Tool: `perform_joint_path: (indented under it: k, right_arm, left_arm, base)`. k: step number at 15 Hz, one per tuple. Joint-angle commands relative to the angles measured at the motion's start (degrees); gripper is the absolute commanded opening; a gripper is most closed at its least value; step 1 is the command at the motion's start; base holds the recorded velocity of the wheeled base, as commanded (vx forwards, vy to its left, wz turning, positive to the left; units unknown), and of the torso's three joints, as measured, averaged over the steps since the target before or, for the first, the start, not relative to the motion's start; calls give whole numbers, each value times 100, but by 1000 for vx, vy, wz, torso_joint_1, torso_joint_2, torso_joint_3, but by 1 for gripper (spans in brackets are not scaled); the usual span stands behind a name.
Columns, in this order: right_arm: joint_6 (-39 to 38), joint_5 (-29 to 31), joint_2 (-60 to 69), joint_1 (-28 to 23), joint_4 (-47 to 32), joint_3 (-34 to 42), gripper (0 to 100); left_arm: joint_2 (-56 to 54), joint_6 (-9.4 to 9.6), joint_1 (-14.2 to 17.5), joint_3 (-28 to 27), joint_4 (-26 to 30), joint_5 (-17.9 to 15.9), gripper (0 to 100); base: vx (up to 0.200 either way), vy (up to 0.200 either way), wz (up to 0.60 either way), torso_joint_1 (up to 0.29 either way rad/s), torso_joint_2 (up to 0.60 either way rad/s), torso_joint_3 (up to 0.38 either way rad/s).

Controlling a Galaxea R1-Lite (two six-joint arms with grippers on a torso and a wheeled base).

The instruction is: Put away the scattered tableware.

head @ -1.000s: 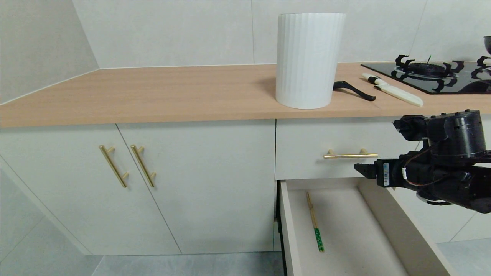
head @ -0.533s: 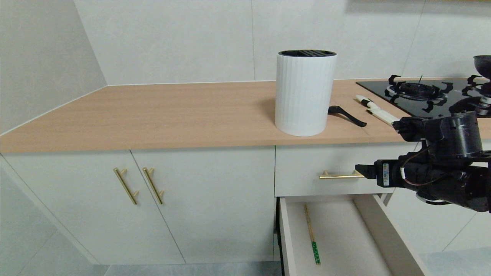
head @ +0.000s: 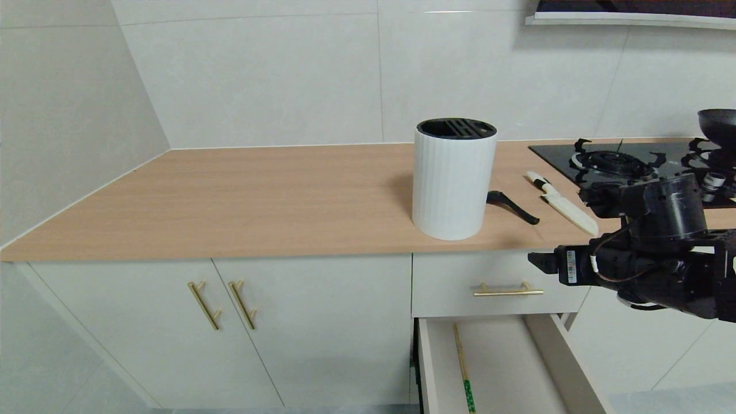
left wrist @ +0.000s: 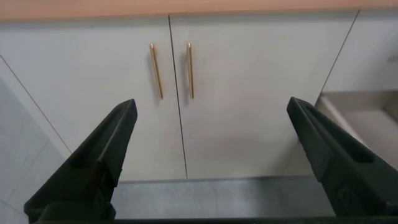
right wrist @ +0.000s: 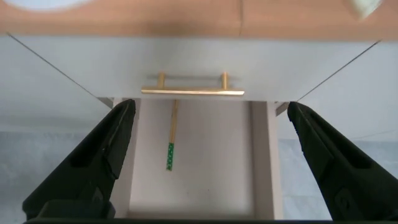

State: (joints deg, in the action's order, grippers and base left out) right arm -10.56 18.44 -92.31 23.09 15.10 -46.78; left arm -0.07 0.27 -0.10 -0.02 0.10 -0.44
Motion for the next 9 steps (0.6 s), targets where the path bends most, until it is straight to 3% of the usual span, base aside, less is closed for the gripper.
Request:
perform_joint_path:
  k: [1,4,9]
  right_arm:
    - [1,1,-42,3,1,-7,100]
    - [71,28,-112,-50,1,-7,100]
    - [300,-51,-279,-85,247,-113,100]
  left_arm:
    - [7,0,1,2,-1,0,100]
    - [7,0,1,-6,-1,0,100]
    - [7,0,1,2,-1,0,100]
  base:
    - [0,0,0,212,-491,-281]
    - [0,0,0,162,-360,-201]
    - [0,0,0,17,-35,-25]
